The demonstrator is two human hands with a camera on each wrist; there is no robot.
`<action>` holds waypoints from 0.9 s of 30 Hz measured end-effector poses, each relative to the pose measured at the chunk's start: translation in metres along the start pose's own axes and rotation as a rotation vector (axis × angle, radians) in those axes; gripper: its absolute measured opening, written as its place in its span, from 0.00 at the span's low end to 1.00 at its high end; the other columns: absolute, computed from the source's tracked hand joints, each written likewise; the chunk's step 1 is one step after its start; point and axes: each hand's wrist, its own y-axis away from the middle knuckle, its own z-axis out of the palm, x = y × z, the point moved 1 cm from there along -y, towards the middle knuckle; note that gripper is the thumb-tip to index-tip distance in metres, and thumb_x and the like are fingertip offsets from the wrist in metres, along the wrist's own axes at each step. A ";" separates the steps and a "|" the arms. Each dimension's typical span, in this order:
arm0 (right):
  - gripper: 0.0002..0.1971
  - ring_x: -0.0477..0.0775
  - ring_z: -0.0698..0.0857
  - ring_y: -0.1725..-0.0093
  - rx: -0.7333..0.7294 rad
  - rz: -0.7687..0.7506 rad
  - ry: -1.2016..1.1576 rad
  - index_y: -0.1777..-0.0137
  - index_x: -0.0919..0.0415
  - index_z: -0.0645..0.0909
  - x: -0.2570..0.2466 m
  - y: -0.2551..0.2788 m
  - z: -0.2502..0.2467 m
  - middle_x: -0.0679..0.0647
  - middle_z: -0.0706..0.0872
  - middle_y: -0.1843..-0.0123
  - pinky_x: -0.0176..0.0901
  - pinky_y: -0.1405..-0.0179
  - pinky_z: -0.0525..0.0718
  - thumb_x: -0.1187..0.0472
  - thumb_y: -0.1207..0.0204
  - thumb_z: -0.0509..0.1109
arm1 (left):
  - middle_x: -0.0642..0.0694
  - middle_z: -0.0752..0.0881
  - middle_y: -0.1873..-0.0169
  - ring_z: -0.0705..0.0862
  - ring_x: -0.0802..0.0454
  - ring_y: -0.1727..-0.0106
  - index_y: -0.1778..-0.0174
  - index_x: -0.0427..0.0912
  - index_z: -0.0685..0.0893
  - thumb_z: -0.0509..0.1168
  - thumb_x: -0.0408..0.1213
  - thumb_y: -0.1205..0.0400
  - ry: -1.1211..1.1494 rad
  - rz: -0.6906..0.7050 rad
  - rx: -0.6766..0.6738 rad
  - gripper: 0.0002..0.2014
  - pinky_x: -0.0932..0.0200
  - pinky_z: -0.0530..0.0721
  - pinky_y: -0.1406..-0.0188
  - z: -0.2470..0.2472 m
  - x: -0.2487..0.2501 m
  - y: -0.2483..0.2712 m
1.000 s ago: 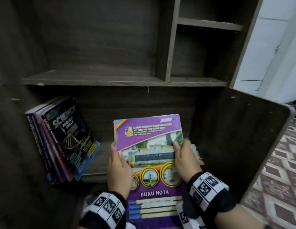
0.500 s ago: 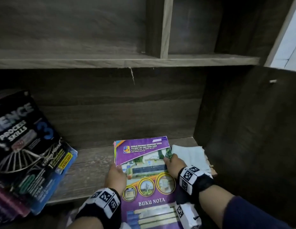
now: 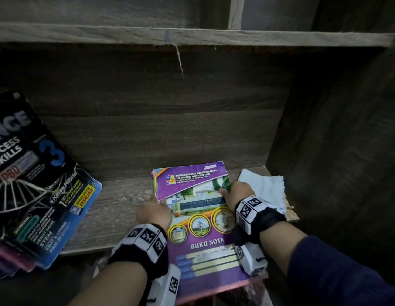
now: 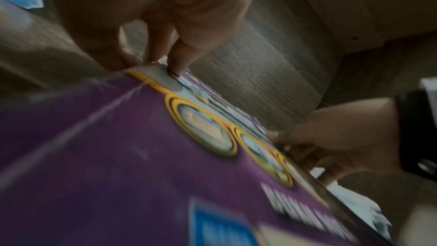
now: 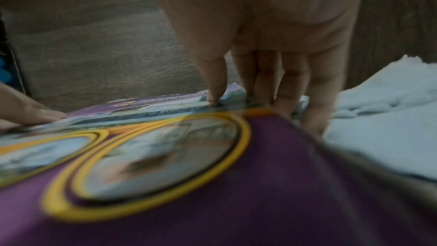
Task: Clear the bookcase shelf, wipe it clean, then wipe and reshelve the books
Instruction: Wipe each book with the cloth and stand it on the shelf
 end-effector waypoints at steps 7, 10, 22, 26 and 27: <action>0.17 0.63 0.82 0.40 0.082 -0.001 0.085 0.42 0.62 0.82 0.010 -0.003 -0.009 0.60 0.84 0.41 0.47 0.48 0.82 0.49 0.20 0.65 | 0.37 0.88 0.57 0.82 0.42 0.59 0.59 0.37 0.86 0.64 0.38 0.16 -0.163 0.032 -0.185 0.10 0.59 0.74 0.64 -0.017 0.003 -0.013; 0.13 0.63 0.84 0.45 0.174 -0.040 0.092 0.46 0.59 0.82 0.025 -0.011 -0.023 0.60 0.86 0.44 0.45 0.52 0.81 0.52 0.22 0.63 | 0.37 0.83 0.66 0.78 0.45 0.67 0.69 0.37 0.78 0.64 0.33 0.20 -0.093 -0.006 -0.220 0.11 0.59 0.71 0.68 -0.023 0.004 -0.014; 0.34 0.72 0.61 0.22 -0.085 -0.037 0.274 0.20 0.44 0.55 0.059 -0.023 0.003 0.63 0.60 0.19 0.66 0.26 0.64 0.30 0.23 0.50 | 0.46 0.78 0.27 0.75 0.50 0.26 0.22 0.40 0.73 0.64 0.38 0.15 -0.137 0.407 -0.211 0.24 0.68 0.69 0.33 -0.062 -0.040 0.005; 0.33 0.70 0.59 0.20 0.031 -0.022 0.335 0.17 0.40 0.46 0.061 -0.019 0.018 0.61 0.57 0.16 0.67 0.24 0.59 0.31 0.20 0.42 | 0.53 0.71 0.22 0.68 0.56 0.21 0.20 0.53 0.69 0.59 0.46 0.13 -0.189 0.538 -0.234 0.24 0.63 0.63 0.23 -0.048 -0.054 0.001; 0.31 0.69 0.61 0.21 0.054 -0.031 0.333 0.17 0.40 0.47 0.063 -0.021 0.019 0.60 0.60 0.17 0.67 0.25 0.62 0.34 0.18 0.43 | 0.55 0.71 0.21 0.67 0.56 0.20 0.19 0.55 0.68 0.58 0.48 0.13 -0.189 0.542 -0.236 0.24 0.63 0.62 0.22 -0.045 -0.055 0.000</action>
